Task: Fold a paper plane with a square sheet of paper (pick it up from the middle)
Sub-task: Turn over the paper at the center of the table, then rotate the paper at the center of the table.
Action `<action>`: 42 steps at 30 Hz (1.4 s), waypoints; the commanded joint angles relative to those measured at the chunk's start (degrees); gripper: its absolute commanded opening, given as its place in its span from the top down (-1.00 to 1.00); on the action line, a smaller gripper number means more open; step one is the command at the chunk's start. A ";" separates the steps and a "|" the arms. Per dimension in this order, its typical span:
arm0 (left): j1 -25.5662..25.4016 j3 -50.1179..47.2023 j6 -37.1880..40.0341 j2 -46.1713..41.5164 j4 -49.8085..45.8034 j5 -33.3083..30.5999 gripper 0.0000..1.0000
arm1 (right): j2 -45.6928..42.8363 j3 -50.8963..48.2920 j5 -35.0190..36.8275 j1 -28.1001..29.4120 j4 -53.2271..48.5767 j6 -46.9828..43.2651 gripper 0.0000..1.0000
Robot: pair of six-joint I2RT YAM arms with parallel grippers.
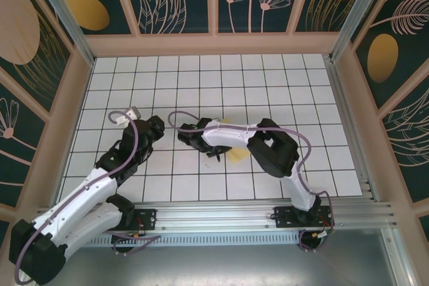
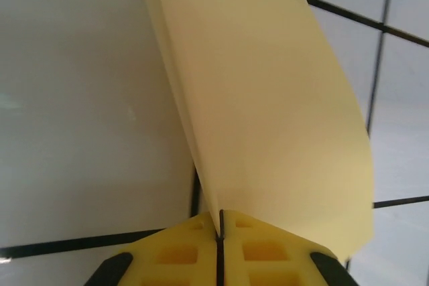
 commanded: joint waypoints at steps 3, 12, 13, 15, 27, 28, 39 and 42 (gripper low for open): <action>0.49 -2.83 -3.14 -6.46 -5.65 -7.40 0.33 | -0.31 -0.84 -9.73 -0.18 8.26 -0.55 0.56; 0.46 -4.20 1.87 -2.83 2.95 5.42 0.18 | -17.02 -15.08 -24.39 -2.66 29.67 -3.11 0.17; 0.46 -4.70 2.28 -1.30 5.69 9.24 0.17 | -19.79 -16.86 -25.01 -3.36 31.26 -3.10 0.13; 0.46 -5.37 2.78 2.39 11.31 16.96 0.18 | -25.55 -20.75 -26.11 -4.89 34.16 -3.43 0.00; -5.60 4.59 1.90 33.14 25.25 40.10 0.36 | -42.38 -46.64 -47.79 -31.52 51.21 -9.44 -0.03; -5.78 4.85 1.52 34.67 25.46 40.11 0.36 | -42.31 -47.47 -49.56 -32.59 52.32 -10.11 -0.04; -6.86 11.13 0.99 46.20 28.97 44.09 0.47 | -32.47 -45.58 -61.57 -37.63 55.05 -18.27 0.03; -6.91 12.35 1.55 48.05 27.83 43.89 0.48 | -31.17 -45.07 -62.82 -38.43 55.53 -19.12 0.05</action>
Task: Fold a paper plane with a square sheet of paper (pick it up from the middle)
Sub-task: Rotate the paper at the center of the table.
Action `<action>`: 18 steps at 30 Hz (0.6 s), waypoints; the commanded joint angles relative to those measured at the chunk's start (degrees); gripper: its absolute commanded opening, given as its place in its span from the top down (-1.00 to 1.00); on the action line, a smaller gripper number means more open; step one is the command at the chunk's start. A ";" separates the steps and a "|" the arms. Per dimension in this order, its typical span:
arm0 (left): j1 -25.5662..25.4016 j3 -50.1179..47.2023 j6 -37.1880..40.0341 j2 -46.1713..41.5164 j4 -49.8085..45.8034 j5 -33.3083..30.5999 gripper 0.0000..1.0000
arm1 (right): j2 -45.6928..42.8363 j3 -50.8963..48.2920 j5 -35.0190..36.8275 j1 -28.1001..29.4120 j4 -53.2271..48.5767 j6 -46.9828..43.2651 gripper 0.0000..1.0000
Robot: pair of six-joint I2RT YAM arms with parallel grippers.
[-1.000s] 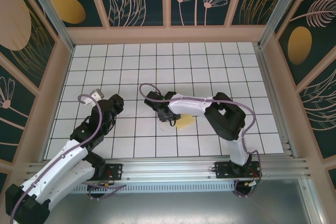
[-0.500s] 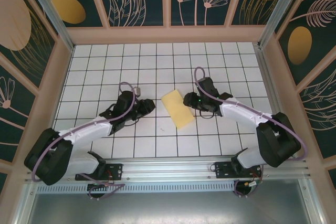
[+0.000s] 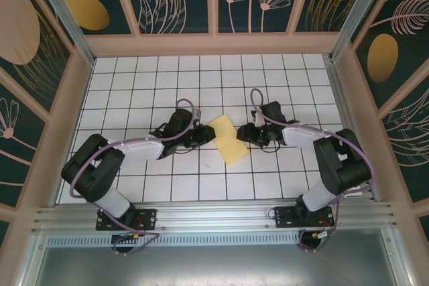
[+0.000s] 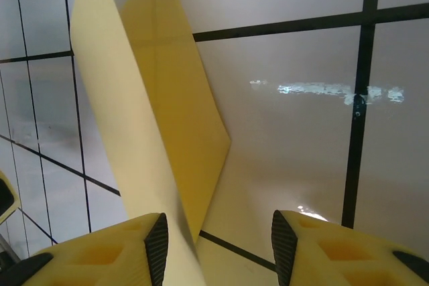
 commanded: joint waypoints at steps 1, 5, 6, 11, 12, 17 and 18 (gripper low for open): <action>-0.23 2.21 0.68 1.81 1.23 1.34 0.49 | 1.08 1.79 -5.37 -0.99 2.83 -3.53 0.05; -0.32 3.19 1.78 2.08 -0.43 1.24 0.49 | 3.34 2.96 -9.27 -1.04 2.99 -5.22 0.10; -0.36 3.36 2.04 1.90 -0.78 1.20 0.48 | 3.85 3.29 -9.91 -1.03 2.98 -5.65 0.11; -0.33 3.61 3.60 1.24 -3.21 0.94 0.48 | 8.14 6.54 -12.12 -1.03 1.99 -7.60 0.28; -0.37 3.55 4.00 1.01 -3.84 0.97 0.48 | 8.68 7.00 -12.08 -1.07 1.78 -7.80 0.28; -0.36 2.68 6.13 -1.65 -5.61 0.15 0.48 | 11.48 8.47 -12.74 -1.14 0.65 -8.67 0.53; -0.33 2.26 6.39 -2.21 -5.63 -0.12 0.47 | 11.86 8.51 -13.11 -1.09 0.61 -8.47 0.59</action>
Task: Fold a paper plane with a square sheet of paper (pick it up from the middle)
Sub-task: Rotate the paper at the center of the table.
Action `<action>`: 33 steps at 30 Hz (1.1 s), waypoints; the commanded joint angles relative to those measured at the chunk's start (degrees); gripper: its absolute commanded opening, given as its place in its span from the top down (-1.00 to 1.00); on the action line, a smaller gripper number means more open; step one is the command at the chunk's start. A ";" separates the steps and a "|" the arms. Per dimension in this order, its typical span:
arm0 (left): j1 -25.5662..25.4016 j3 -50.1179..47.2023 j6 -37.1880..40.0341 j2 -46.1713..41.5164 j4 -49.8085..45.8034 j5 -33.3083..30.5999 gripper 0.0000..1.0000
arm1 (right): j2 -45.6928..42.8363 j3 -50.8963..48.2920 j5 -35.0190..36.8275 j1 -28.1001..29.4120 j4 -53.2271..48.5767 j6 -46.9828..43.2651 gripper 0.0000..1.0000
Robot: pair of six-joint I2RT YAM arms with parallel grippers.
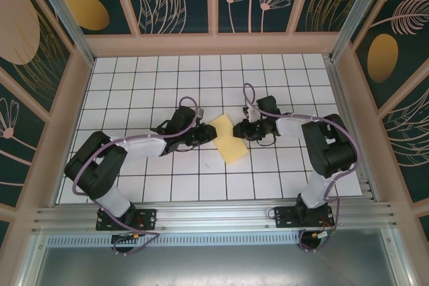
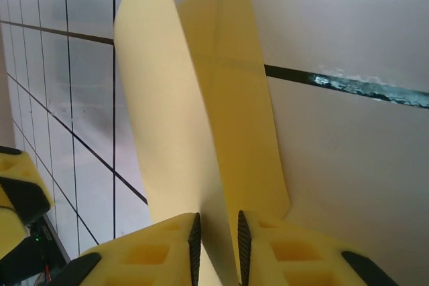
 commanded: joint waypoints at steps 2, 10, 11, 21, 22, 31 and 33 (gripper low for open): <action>-0.37 -0.91 2.77 -3.43 -1.30 0.00 0.47 | 1.25 0.77 -2.21 -0.31 -0.20 -0.71 0.68; -0.40 -0.24 5.37 -4.72 -3.50 -0.39 0.47 | -4.67 -5.25 1.56 0.12 5.87 8.15 0.99; -0.37 -0.42 5.37 -4.99 -3.27 -0.56 0.47 | -5.41 -5.92 2.41 0.24 6.19 9.52 1.00; -3.81 -3.15 13.08 -10.62 -7.34 -7.60 0.35 | -13.49 -13.21 18.40 8.47 13.75 32.63 1.00; -4.73 -3.16 14.55 -11.18 -8.50 -8.87 0.33 | -13.90 -13.67 20.11 9.15 14.52 35.11 1.00; -15.14 -3.27 24.21 -13.31 -12.30 -17.25 -0.04 | -13.44 -14.32 26.90 13.65 15.70 44.41 1.00; -17.38 -3.34 25.89 -13.79 -12.85 -19.98 -0.13 | -13.55 -13.97 27.28 13.64 14.76 44.21 1.00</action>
